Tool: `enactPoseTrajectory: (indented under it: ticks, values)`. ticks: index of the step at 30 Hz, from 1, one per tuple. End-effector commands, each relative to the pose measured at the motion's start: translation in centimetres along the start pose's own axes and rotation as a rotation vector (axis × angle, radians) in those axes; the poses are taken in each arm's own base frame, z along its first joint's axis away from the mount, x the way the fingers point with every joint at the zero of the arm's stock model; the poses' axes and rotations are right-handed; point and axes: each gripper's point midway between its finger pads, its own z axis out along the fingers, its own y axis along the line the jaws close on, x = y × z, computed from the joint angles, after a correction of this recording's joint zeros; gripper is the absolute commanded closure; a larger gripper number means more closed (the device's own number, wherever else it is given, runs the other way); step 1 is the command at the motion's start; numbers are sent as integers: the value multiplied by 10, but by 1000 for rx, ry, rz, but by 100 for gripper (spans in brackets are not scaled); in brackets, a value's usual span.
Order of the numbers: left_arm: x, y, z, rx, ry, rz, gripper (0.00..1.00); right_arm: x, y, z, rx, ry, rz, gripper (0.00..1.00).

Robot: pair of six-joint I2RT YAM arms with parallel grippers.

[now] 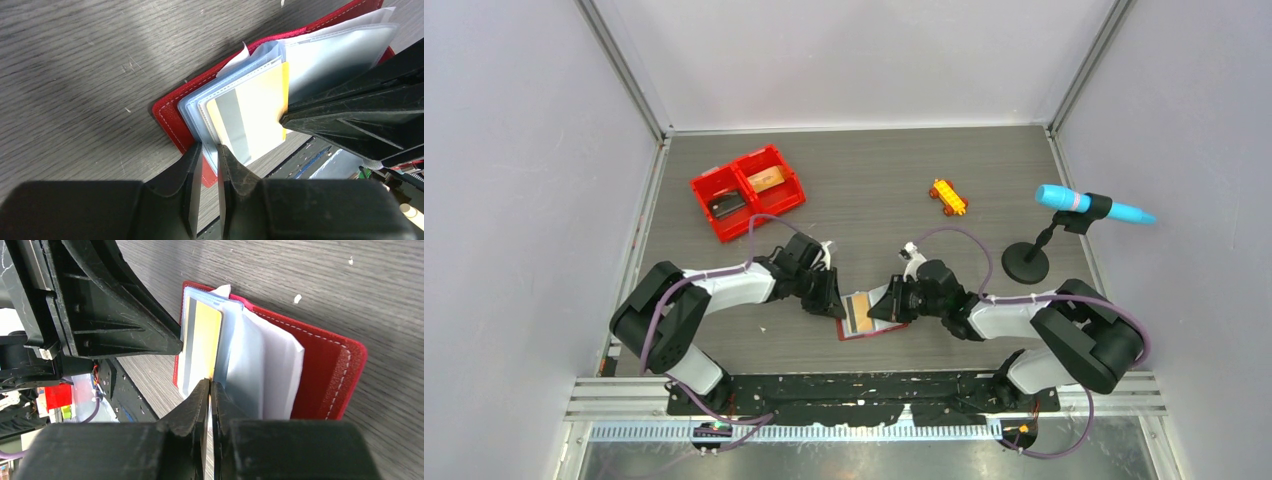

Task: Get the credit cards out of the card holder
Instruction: Remove the credit card from the card holder.

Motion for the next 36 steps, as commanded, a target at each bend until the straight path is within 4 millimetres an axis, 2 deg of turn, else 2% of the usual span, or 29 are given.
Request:
enactPoseTrajectory:
  ticks: [1,4,7,10,13,17,22,26,28,36]
  values:
    - [9,26,2,-122,37,1,81,-8,10,-6,-51,-34,-13,88]
    - [9,25,2,-123,37,2,81,-7,9,-6,-66,-30,-4,94]
    - [8,25,1,-123,36,3,80,-8,11,-6,-79,-34,7,95]
    - [9,26,1,-128,41,1,81,-10,10,-7,-77,-40,11,82]
    - [9,25,2,-126,43,1,81,-11,13,-7,-91,-41,8,94]
    - [9,26,2,-128,45,-2,81,-13,19,-6,-123,-38,13,95]
    - [10,26,3,-127,45,-5,81,-11,15,-6,-107,-35,29,95]
    - [11,26,3,-123,49,-4,81,-11,6,-5,-66,-43,34,73]
    - [11,25,3,-119,48,-6,80,-11,4,-4,-52,-42,32,69]
    - [10,21,2,-108,50,0,81,-14,-3,0,-16,-32,10,68]
